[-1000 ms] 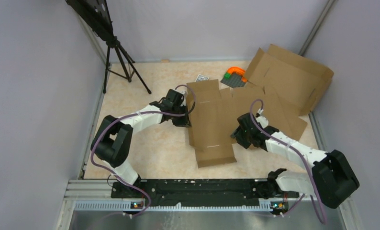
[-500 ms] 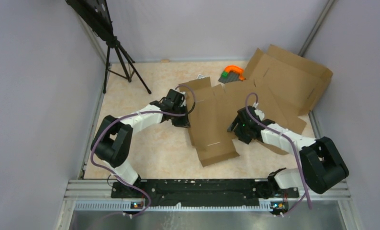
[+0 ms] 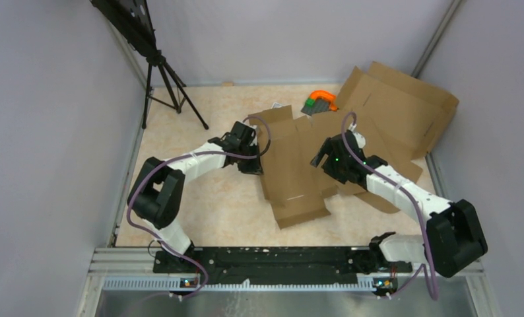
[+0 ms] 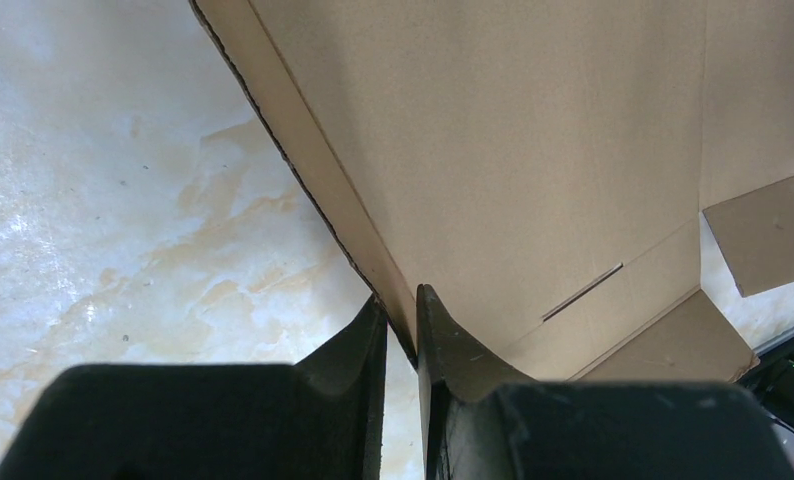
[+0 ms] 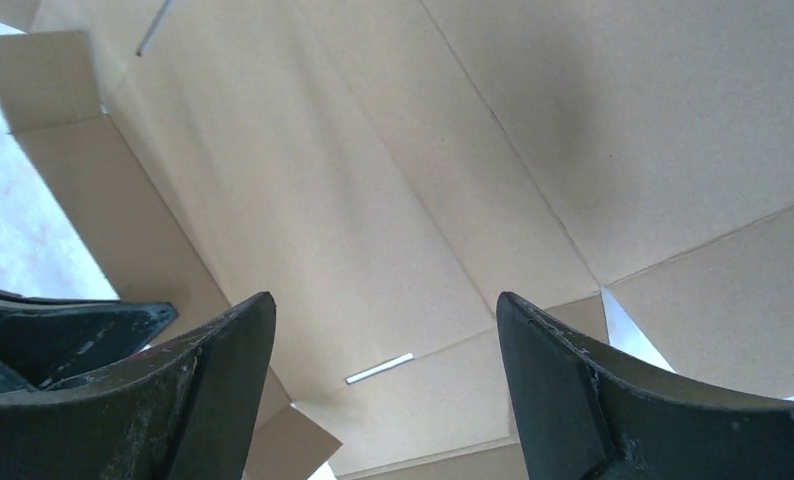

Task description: Fold the paper box

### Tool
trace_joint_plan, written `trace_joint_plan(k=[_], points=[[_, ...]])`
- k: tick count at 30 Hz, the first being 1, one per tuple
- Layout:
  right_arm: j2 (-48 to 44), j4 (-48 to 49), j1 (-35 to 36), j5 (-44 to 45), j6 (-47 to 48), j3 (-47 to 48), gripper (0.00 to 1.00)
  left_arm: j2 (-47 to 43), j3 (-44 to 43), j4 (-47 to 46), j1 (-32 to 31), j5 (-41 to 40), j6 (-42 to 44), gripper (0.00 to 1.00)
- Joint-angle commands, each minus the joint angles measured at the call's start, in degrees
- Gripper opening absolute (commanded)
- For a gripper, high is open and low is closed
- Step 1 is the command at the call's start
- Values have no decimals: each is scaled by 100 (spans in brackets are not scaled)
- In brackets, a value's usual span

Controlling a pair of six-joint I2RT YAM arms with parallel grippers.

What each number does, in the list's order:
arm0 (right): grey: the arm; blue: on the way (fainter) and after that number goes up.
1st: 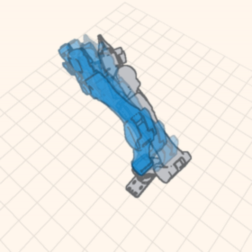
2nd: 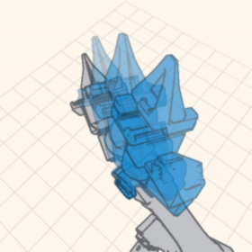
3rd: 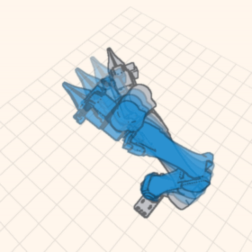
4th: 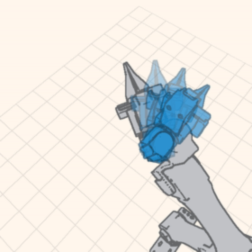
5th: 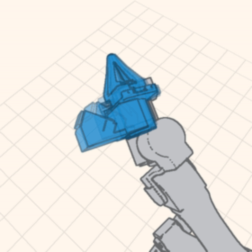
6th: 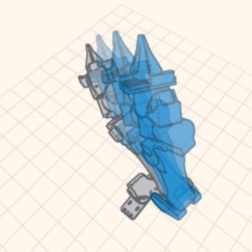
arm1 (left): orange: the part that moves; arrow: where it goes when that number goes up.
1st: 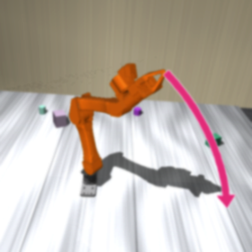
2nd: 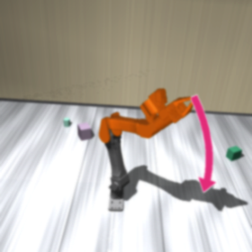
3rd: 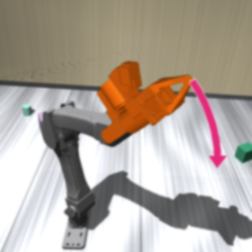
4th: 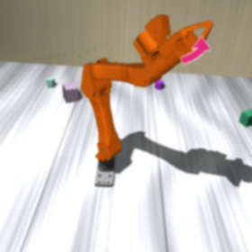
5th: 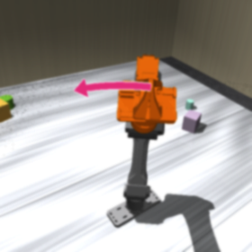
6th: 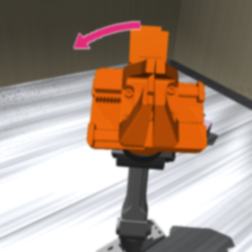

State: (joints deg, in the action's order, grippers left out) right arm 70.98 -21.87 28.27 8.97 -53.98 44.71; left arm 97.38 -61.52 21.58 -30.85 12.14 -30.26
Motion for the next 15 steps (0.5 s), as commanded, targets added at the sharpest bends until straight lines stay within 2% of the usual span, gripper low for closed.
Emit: trace_joint_plan(k=[1,6,10,13,15], points=[[306,130,-100,-240,138,166,80,-9,-203,-58,-30,68,62,17],[298,795,-194,-449,1122,262,78,36,-249,-17,-32,69,139,17],[435,855,-327,-308,1785,709,76,300,-538,212,-31,94,220,19],[690,804,-478,-519,2070,1059,75,481,-769,406,-30,-28,275,23],[848,802,-587,-753,2255,1240,75,601,-920,588,-26,-203,351,19]])
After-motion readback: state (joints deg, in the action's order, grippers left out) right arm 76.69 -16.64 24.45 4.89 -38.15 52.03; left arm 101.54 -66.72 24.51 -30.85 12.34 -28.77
